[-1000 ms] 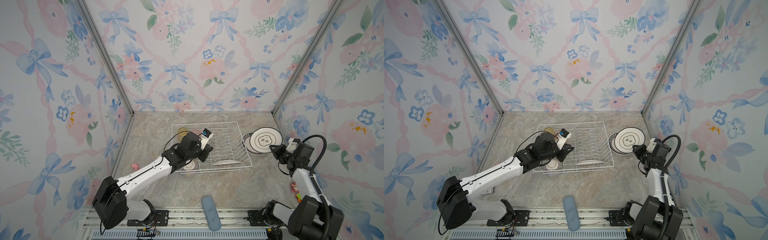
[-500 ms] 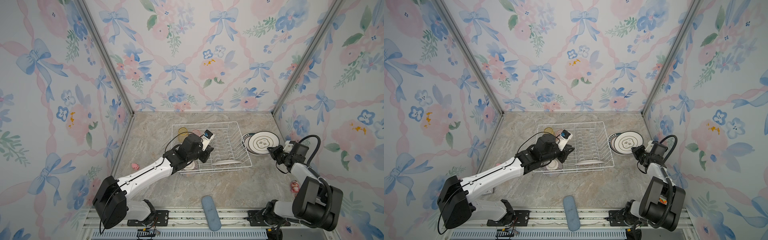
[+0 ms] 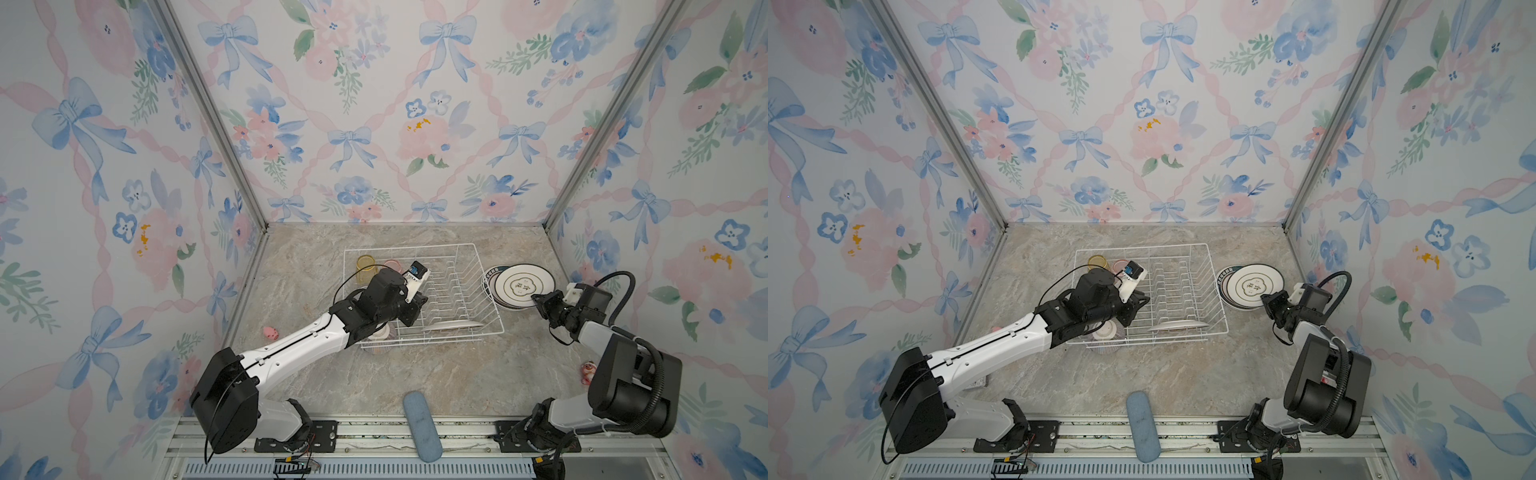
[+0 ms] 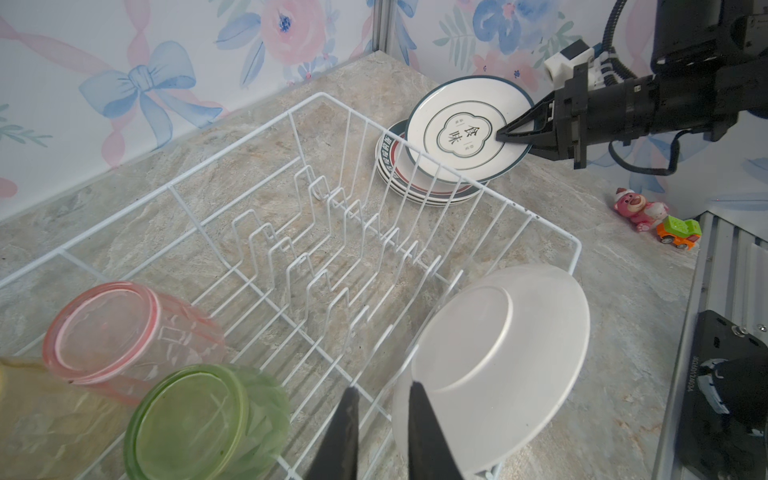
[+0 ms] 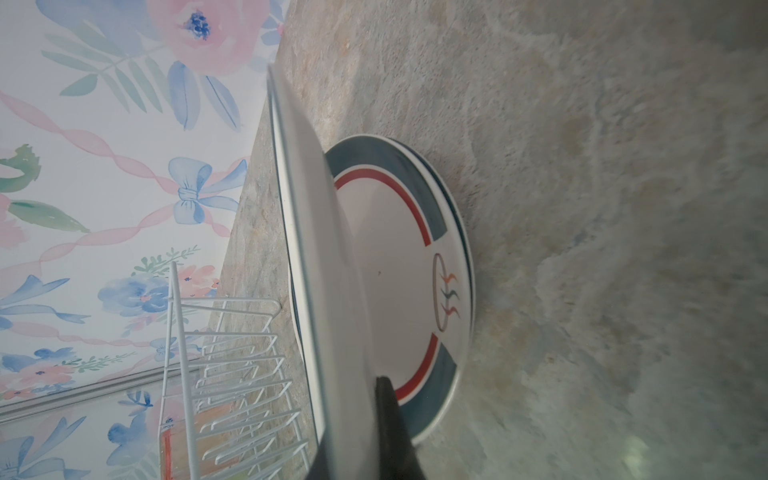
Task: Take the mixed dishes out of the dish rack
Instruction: 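Lower the green-rimmed plate onto the red-rimmed plate stack with the right gripper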
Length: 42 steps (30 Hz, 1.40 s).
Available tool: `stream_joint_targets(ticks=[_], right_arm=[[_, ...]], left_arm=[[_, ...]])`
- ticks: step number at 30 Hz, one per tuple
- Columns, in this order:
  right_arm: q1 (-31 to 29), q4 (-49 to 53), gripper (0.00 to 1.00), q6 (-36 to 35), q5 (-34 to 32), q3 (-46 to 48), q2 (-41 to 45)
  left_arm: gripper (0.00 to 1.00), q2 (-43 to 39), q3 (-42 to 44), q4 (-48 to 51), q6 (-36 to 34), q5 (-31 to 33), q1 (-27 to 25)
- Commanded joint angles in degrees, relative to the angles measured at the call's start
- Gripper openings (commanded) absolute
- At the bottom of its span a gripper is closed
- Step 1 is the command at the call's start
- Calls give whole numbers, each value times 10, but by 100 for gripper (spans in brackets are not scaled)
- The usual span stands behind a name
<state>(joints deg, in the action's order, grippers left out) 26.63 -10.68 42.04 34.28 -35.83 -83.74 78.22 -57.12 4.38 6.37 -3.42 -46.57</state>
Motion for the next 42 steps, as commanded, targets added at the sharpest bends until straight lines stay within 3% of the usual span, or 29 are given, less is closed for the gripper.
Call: stream_joint_targets(ticks=[1,15,23,31,42], right_arm=[[-2,-30,4,3,16,-12,-8],[-18,-31,7,-1,19,-20,-37],[-23,53,10,-48,3,-51,-44],[-28,80,17,-59,0,-60,-55],[-42,130,33,-104,-28,-74,-49]], left_arm=[[18,6,-8,-2,-10,2,-5],[18,0,-5,-2,-10,2,-5],[18,-6,0,-2,-8,3,-6],[18,-12,3,-2,-8,1,-7],[19,-21,12,-2,-8,3,-7]])
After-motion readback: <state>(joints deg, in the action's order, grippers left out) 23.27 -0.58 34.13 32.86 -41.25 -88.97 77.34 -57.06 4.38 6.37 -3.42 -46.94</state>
